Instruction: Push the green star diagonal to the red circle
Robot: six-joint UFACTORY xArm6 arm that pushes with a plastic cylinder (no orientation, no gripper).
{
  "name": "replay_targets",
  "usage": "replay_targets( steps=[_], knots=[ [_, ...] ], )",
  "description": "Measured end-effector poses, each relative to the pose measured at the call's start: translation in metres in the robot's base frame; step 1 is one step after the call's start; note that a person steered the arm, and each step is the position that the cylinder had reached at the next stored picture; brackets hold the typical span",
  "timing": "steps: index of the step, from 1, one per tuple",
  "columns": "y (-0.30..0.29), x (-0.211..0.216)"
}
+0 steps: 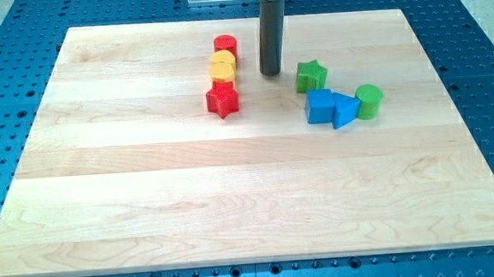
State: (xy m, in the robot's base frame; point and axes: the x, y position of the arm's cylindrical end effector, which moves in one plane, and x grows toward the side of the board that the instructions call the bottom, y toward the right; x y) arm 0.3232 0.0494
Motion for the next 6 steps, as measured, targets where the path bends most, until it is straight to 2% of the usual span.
replay_targets(
  steps=[2,3,4,6],
  knots=[
    [0.006,0.005],
    [0.005,0.057],
    [0.005,0.058],
    [0.078,0.026]
  ],
)
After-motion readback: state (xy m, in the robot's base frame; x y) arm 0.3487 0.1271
